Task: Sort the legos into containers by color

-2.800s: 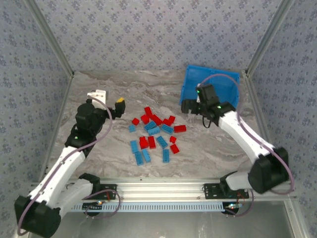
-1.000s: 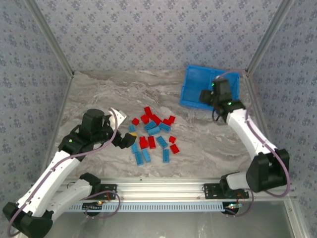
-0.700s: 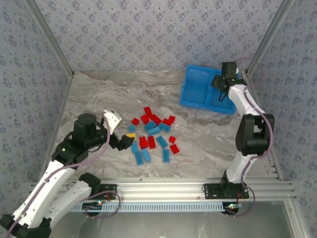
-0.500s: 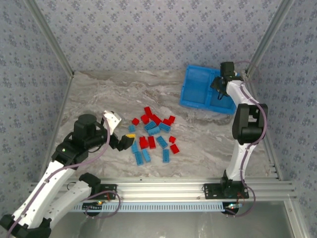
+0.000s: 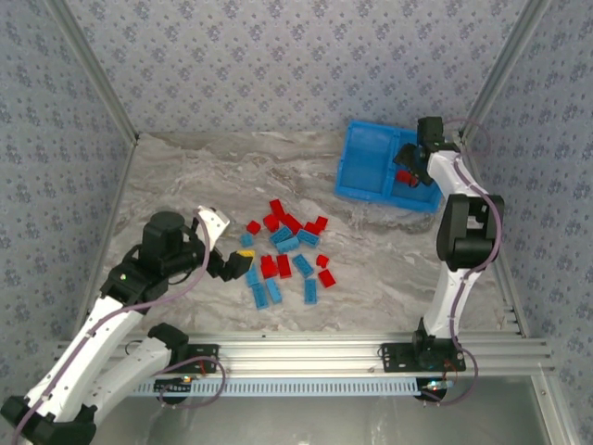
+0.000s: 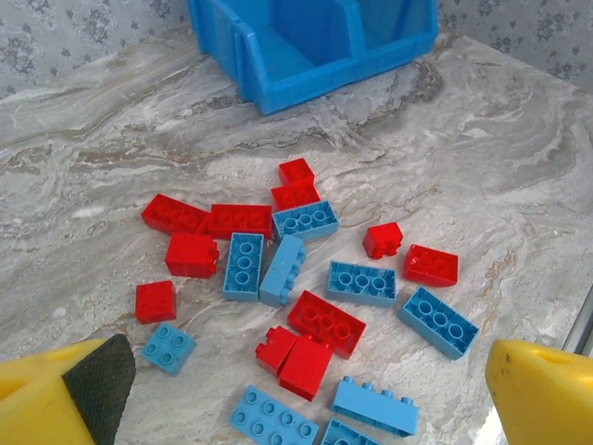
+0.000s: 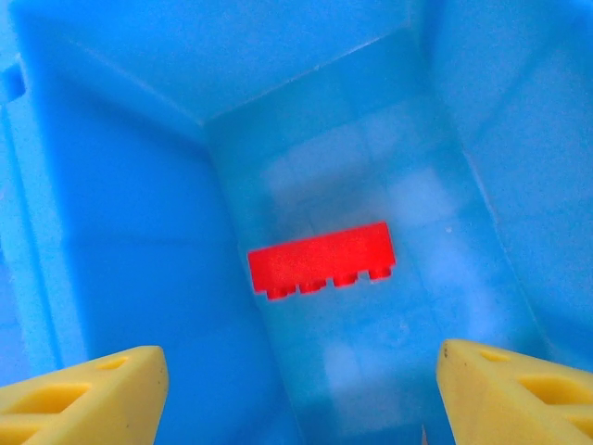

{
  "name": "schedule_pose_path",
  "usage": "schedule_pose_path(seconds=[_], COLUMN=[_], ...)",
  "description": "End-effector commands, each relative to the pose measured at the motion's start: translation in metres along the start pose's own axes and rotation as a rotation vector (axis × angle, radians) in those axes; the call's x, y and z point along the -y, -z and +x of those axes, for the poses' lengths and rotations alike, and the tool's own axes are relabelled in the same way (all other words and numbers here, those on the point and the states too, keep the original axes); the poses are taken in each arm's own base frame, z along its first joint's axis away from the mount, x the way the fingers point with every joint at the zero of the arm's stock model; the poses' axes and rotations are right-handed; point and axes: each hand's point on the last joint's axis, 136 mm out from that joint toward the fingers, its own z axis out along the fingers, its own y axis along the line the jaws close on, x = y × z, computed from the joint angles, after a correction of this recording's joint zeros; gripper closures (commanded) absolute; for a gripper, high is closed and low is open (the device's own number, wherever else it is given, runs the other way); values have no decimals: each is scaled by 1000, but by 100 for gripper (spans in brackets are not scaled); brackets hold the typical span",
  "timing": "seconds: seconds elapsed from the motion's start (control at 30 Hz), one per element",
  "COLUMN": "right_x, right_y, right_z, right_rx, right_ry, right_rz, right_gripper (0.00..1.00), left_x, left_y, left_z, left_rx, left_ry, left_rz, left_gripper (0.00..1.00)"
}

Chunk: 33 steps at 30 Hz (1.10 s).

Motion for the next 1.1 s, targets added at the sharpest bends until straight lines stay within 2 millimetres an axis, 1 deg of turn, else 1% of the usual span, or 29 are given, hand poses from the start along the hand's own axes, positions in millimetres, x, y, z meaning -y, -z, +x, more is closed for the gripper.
schedule_pose_path(seconds=[0.0, 0.03, 0.1, 0.13, 0.17, 0.2, 0.27, 0.3, 0.4, 0.43, 0.47, 0.5, 0.57, 0.63, 0.67, 0.77, 0.8, 0.87, 0.97, 1.03, 1.07], right_x=[-14, -15, -14, -13, -11, -8, -6, -3, -12, -16, -18, -18, -19, -13, -9, -1, 7, 12, 18, 21, 22], right_y=[45, 55, 72, 83, 94, 104, 125, 130, 162, 171, 178, 183, 190, 193, 194, 196, 196, 198, 199, 197, 197], right_z=[-9, -7, 0, 5, 10, 18, 34, 55, 100, 117, 133, 144, 171, 187, 193, 202, 208, 211, 215, 217, 218], right_rx=[57, 73, 97, 107, 119, 128, 142, 114, 64, 46, 32, 24, -12, -33, -41, -46, -65, -63, -68, -71, -76], right_ry=[-3, 3, 13, 20, 25, 32, 50, 76, 164, 199, 226, 244, 288, 306, 316, 319, 324, 325, 330, 334, 338], right_rz=[-92, -109, -135, -150, -159, -171, -209, -229, -307, -333, -344, -351, -368, -350, -344, -338, -320, -320, -312, -303, -298], right_gripper=[21, 21, 20, 20, 20, 19, 18, 17, 14, 13, 12, 11, 7, 0, 0, 0, 0, 0, 0, 0, 0], left_x=[-17, -26, -39, -41, -41, -40, -31, -25, -3, 7, 19, 30, 55, 79, 92, 116, 121, 131, 141, 141, 139], left_y=[-3, -4, -10, -16, -23, -32, -49, -59, -86, -99, -112, -122, -143, -158, -163, -174, -176, -185, -198, -203, -203], left_z=[-15, -20, -23, -22, -20, -16, -8, -2, 16, 23, 31, 38, 56, 75, 87, 118, 126, 142, 155, 160, 163], left_rx=[51, 69, 77, 58, 37, 4, -59, -100, -235, -283, -324, -360, -441, -516, -551, -628, -645, -672, -702, -714, -719], left_ry=[120, 217, 420, 510, 578, 633, 677, 683, 707, 730, 747, 756, 756, 733, 711, 662, 652, 637, 615, 594, 585], left_rz=[-87, -132, -198, -214, -226, -252, -289, -317, -376, -377, -373, -368, -366, -359, -356, -363, -364, -342, -299, -307, -323], left_gripper=[1, 1, 1, 1, 3, 5, 9, 10, 19, 22, 24, 25, 30, 32, 32, 32, 31, 27, 24, 25, 29])
